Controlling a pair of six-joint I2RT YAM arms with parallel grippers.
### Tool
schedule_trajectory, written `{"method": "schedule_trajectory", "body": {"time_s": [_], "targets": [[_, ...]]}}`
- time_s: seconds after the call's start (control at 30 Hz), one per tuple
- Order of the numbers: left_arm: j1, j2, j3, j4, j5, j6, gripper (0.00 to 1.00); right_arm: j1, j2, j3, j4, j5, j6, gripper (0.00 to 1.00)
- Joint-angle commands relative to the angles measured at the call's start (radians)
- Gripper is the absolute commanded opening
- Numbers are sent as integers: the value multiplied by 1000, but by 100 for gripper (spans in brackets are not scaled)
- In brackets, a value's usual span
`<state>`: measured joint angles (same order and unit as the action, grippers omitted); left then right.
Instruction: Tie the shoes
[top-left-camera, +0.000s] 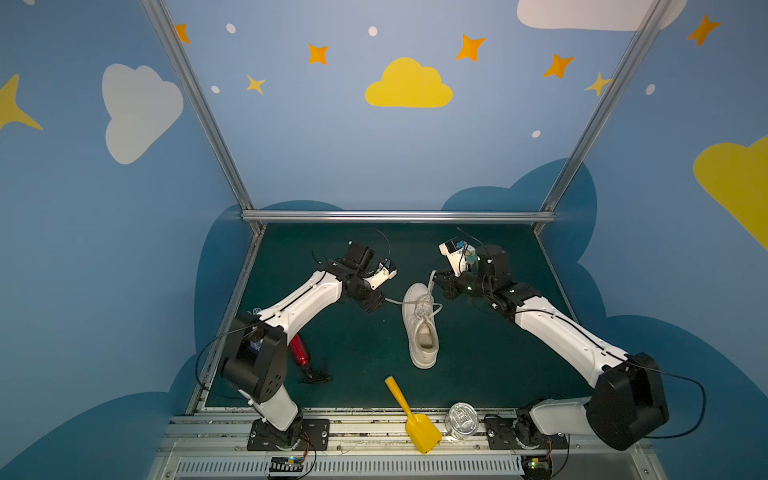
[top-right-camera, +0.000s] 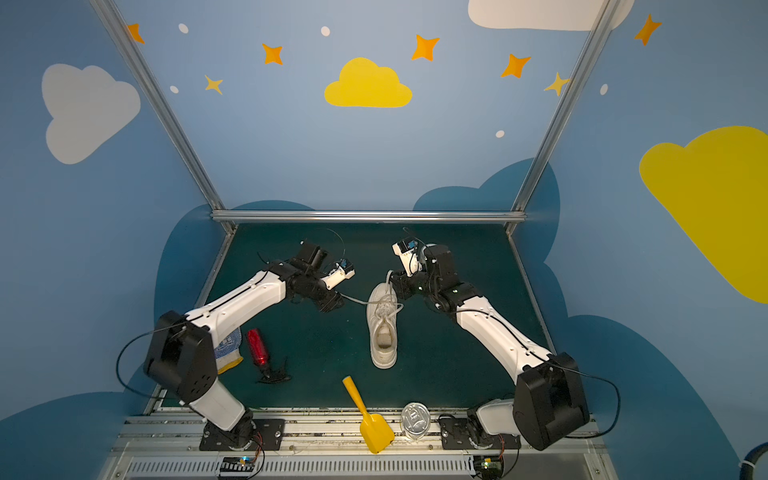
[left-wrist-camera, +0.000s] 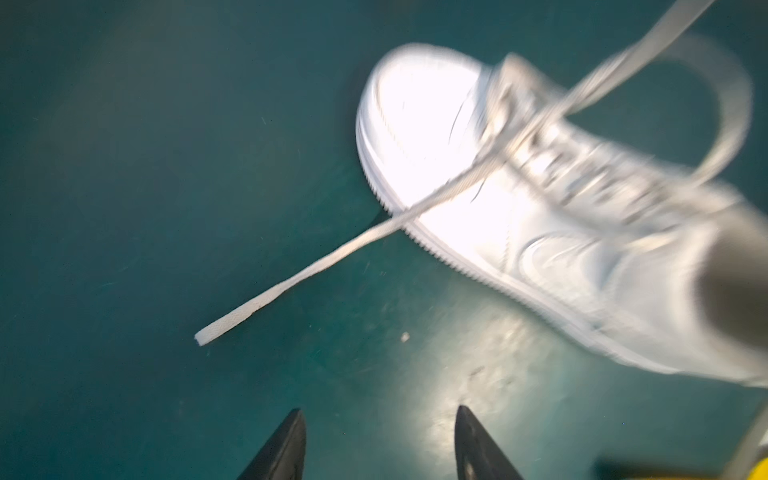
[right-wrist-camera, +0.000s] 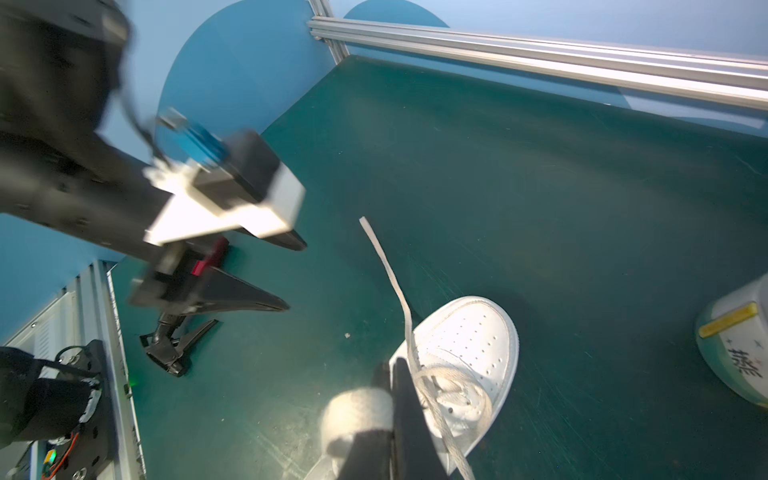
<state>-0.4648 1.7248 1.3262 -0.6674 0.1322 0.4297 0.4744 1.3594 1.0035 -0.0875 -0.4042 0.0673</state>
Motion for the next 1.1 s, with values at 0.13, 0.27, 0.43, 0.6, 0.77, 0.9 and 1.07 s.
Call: {"method": "schedule_trajectory", "body": {"time_s": [0.13, 0.27, 0.43, 0.6, 0.77, 0.9, 1.07], "targets": [[26, 236, 204, -144, -25, 194, 64, -10, -42, -14, -27, 49, 3, 0], [36, 317, 261, -147, 29, 222, 65, -19, -49, -13, -42, 55, -6, 0], [40, 417, 341, -150, 4, 220, 62, -38, -57, -4, -63, 45, -10, 0], [45, 458, 380, -142, 32, 215, 60, -51, -56, -2, -67, 33, -10, 0], [44, 491, 408, -145, 46, 209, 56, -59, -55, -3, -70, 23, -5, 0], [43, 514, 419, -156, 43, 214, 52, -60, -59, -2, -70, 16, 2, 0], [41, 519, 392, -144, 16, 221, 44, -61, -68, -3, -72, 15, 8, 0]]}}
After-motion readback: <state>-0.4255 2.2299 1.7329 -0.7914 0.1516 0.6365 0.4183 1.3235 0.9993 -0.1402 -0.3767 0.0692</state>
